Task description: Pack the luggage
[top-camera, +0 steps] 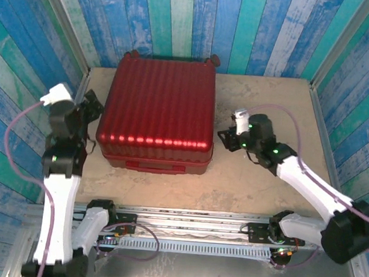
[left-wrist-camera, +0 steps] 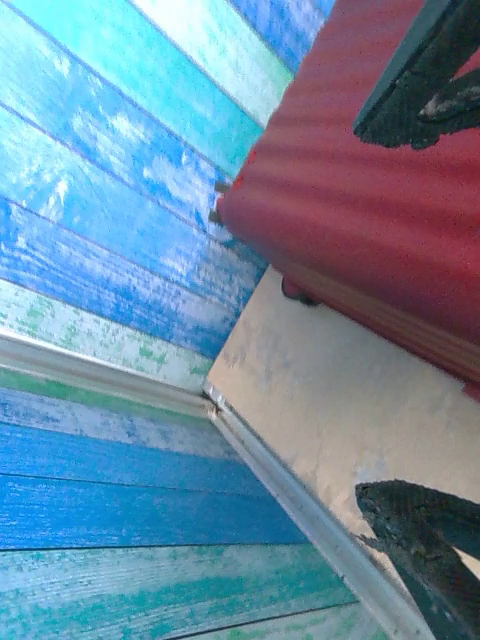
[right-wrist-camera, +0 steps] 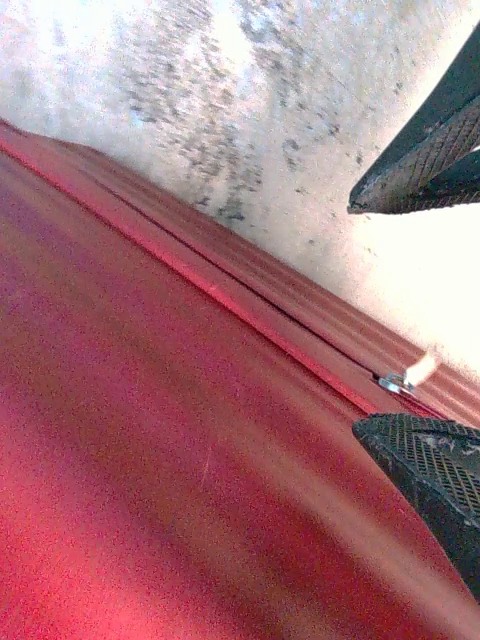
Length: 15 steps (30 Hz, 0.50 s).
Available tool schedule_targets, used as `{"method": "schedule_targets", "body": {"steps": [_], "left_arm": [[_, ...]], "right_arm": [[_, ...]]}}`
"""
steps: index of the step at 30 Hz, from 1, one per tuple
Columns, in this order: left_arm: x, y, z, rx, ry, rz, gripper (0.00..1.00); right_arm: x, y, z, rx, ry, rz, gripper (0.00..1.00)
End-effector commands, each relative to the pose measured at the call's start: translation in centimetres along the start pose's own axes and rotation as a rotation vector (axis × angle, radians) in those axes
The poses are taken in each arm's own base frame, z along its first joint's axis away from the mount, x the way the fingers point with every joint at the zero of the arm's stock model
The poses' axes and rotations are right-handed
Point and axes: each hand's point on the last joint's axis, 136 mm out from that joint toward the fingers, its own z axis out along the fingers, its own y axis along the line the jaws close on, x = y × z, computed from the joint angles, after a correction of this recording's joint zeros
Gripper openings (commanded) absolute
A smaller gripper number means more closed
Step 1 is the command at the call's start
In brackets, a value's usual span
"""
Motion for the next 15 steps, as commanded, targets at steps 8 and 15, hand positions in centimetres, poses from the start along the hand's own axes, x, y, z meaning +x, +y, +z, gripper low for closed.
{"method": "schedule_targets", "body": {"steps": [8, 15], "left_arm": [[8.7, -4.9, -3.3, 0.352, 0.422, -0.051, 0.77], [7.9, -7.3, -3.9, 0.437, 0.455, 0.001, 0.77]], "right_arm": [[5.9, 2.7, -0.8, -0.226, 0.015, -0.223, 0.63], [5.4, 1.3, -0.7, -0.222, -0.087, -0.338, 0.65]]}}
